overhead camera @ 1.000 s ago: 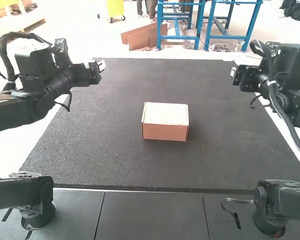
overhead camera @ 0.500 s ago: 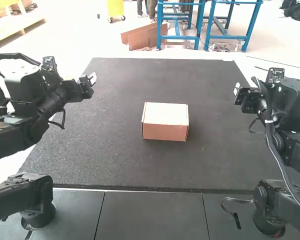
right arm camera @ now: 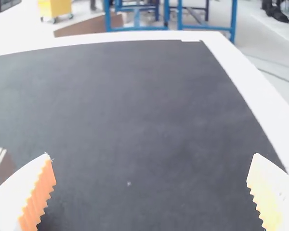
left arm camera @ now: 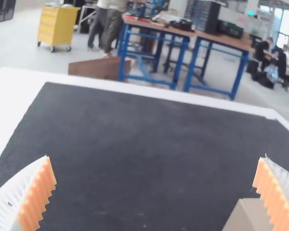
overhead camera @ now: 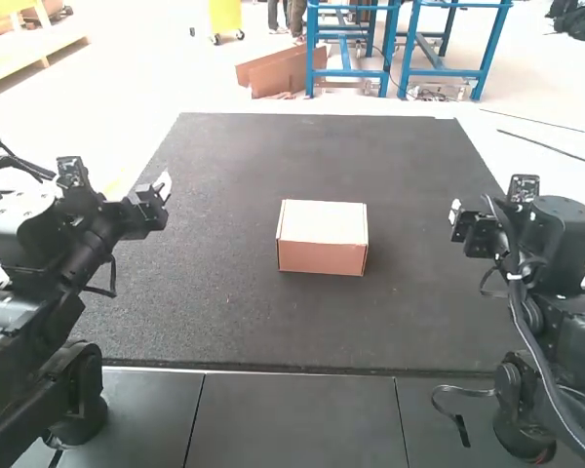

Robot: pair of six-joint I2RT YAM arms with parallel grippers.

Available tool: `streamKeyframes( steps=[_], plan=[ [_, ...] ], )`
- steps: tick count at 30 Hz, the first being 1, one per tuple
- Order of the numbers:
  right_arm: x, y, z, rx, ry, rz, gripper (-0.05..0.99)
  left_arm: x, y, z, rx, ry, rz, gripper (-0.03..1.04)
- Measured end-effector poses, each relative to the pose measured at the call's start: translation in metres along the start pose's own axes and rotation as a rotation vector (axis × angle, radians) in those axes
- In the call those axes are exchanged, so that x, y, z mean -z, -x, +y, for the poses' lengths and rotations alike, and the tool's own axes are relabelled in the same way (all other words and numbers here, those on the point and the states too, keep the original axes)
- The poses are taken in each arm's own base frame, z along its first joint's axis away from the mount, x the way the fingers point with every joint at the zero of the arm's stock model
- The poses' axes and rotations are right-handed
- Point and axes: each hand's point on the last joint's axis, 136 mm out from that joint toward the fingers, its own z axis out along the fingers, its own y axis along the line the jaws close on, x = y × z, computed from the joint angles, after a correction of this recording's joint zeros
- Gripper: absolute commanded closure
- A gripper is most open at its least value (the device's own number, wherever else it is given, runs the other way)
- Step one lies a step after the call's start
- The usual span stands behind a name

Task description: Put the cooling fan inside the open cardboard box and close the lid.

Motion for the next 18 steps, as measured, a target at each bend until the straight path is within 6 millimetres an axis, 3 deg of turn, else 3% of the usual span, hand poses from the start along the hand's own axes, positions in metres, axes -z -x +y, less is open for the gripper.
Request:
streamKeyframes(
  steps=[6,9,18],
  plan=[
    [0.006,-0.007,0.005,0.007,0.034,-0.018,0.02,0.022,0.011,-0.001,-0.003,-0.011,-0.112,0.04],
    [0.011,-0.008,0.008,0.007,0.051,-0.040,0.02,0.023,0.012,-0.001,-0.003,-0.013,-0.127,0.04],
    [0.024,0.002,0.016,-0.010,0.092,-0.100,0.02,0.020,-0.010,0.003,-0.080,-0.002,-0.064,0.04]
  ],
)
